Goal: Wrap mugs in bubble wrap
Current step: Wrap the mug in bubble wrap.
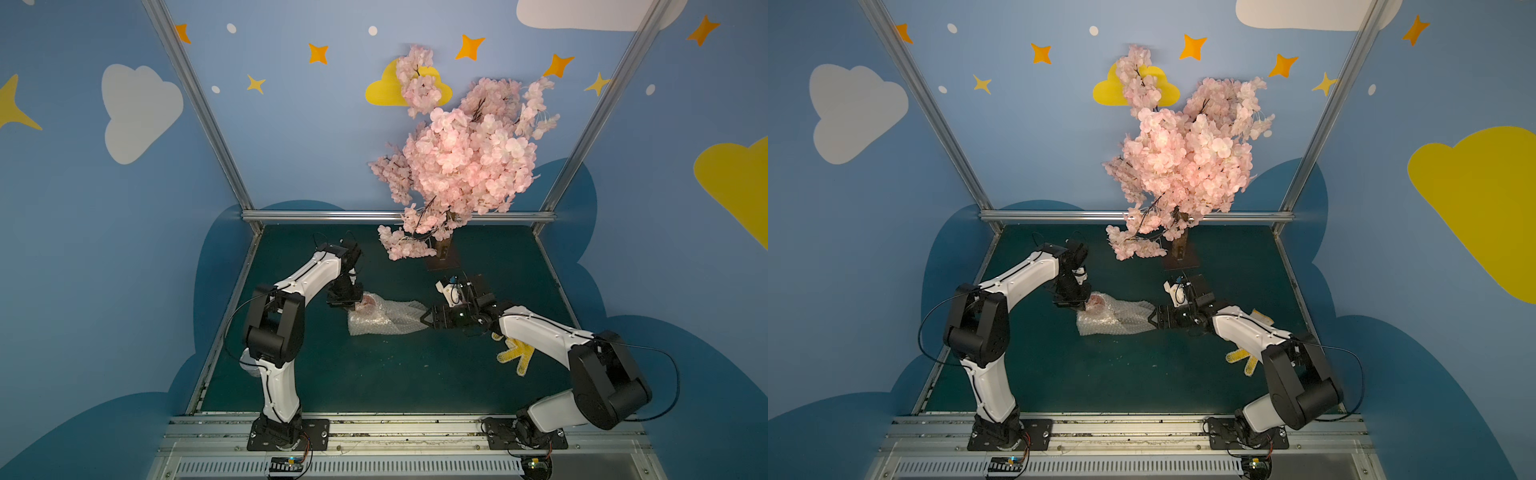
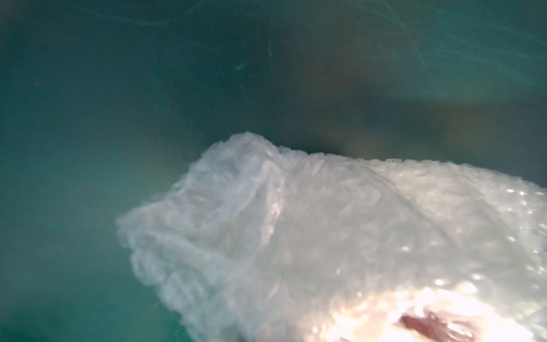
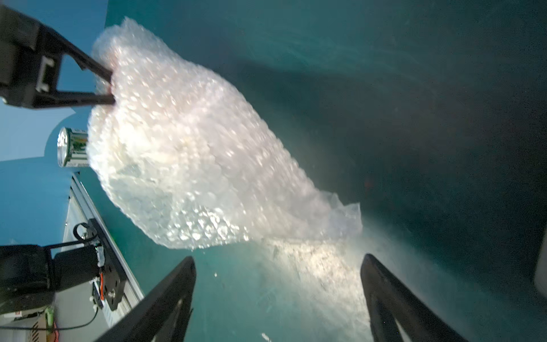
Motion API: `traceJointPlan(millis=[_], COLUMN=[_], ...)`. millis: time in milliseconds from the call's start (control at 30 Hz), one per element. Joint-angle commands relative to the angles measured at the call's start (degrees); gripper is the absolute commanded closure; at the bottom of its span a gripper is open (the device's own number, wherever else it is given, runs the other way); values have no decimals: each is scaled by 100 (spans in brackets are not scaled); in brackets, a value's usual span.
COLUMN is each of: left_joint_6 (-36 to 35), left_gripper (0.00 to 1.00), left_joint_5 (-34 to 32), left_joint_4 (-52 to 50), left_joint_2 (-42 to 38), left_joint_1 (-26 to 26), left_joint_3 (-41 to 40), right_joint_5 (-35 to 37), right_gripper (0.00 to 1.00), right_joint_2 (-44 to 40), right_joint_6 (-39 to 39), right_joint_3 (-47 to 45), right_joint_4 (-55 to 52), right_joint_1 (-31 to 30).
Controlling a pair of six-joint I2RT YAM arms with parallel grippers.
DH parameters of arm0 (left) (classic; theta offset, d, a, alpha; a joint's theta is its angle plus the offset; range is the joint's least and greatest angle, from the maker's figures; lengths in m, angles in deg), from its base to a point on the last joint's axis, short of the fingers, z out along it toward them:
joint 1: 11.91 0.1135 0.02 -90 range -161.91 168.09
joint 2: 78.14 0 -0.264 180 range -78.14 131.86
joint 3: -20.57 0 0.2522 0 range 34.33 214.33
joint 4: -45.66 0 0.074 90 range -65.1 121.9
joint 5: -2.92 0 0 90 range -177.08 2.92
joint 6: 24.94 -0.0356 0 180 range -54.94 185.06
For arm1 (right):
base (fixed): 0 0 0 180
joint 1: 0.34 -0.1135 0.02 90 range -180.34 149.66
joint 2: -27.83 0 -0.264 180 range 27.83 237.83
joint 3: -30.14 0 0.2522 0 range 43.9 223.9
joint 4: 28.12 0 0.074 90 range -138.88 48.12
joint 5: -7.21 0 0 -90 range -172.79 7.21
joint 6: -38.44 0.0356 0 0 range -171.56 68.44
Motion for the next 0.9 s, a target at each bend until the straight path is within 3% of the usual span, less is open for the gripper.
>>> traceJointPlan(millis=[0,433,600,867], left_joint_6=[-257,-300,-286,-309], left_gripper=[97,97,97,97], left_joint_5=[-41,-69,-26,36], left_joint_4=[-345,-400,-397,-346], left_joint_2=[187,154,141,119], left_joint_1=[33,34,39,25], left_joint_3=[122,202,195,171], right_joint_5=[8,29,-238,-381], right_gripper=[13,19,31,62], right_joint_2=[-104,501,687,413], right_joint_6=[-174,-345,-350,-308], right_joint_3=[-156,-125,-213,-503], right_joint_4=[491,1397,1626,2151], right_joint_1=[16,123,143,139])
